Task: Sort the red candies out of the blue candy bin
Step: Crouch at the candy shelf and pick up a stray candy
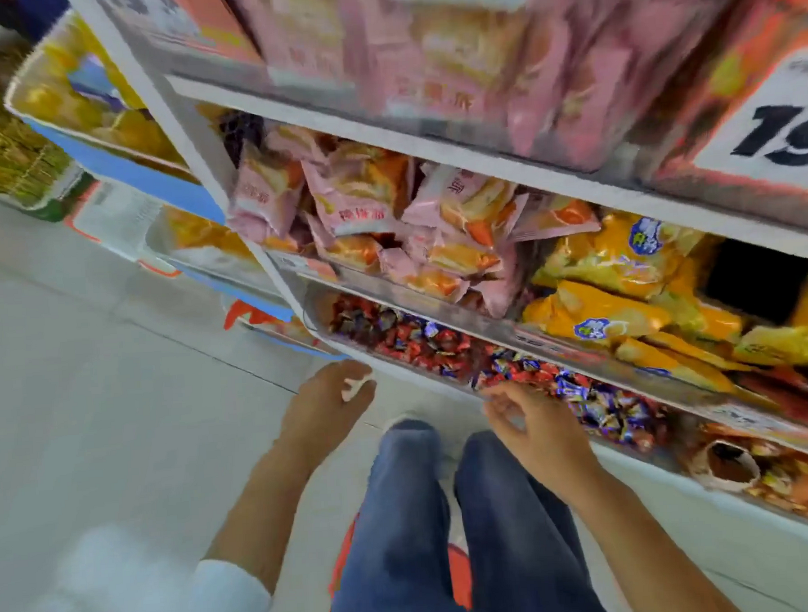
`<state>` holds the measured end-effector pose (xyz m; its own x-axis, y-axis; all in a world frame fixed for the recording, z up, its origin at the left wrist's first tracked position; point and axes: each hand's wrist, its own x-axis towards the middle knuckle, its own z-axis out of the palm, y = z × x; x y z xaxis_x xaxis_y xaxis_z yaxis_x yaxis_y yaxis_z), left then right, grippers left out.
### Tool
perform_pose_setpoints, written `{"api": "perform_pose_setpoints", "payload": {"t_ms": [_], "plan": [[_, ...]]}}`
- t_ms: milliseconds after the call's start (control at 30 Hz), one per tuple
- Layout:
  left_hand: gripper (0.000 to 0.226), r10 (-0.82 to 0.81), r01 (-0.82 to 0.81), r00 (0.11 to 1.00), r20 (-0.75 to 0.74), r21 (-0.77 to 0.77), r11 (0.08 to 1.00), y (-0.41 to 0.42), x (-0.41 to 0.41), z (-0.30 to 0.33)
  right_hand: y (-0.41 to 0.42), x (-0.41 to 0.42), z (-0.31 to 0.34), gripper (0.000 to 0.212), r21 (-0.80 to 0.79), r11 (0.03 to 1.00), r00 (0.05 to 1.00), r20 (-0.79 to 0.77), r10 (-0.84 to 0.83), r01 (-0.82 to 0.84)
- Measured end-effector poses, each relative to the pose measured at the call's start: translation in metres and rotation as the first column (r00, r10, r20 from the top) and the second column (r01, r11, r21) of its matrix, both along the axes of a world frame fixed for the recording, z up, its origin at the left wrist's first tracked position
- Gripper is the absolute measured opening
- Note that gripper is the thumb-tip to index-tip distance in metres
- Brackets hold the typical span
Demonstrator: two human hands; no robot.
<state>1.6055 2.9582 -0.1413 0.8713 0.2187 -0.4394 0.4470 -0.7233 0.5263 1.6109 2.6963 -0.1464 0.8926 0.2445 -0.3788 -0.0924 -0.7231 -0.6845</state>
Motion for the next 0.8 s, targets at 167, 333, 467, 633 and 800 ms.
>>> {"api": "perform_pose_setpoints", "payload": {"t_ms": [167,333,467,633,800], "plan": [[0.027,-0.145,0.141,0.988,0.050,0.067,0.988,0.029,0.040,-0.088,0.044,0.029,-0.091,0.026,-0.027,0.998,0.999,0.011,0.052,-0.052],[0.052,-0.518,0.347,0.798,0.309,0.467,0.813,0.059,0.074,-0.212,0.087,0.052,-0.212,0.033,-0.257,0.964,0.826,0.527,0.203,-0.073],[0.043,-0.714,0.380,0.556,0.425,0.634,0.673,0.068,0.089,-0.265,0.107,0.059,-0.270,0.031,-0.395,0.918,0.634,0.717,0.291,0.026],[0.034,-0.670,0.402,0.562,0.485,0.547,0.734,0.071,0.078,-0.271,0.109,0.041,-0.284,0.016,-0.401,0.913,0.651,0.712,0.261,0.071],[0.025,-0.609,0.442,0.662,0.438,0.428,0.788,0.062,0.075,-0.268,0.108,0.034,-0.268,0.033,-0.466,0.881,0.802,0.555,0.222,0.079]]}}
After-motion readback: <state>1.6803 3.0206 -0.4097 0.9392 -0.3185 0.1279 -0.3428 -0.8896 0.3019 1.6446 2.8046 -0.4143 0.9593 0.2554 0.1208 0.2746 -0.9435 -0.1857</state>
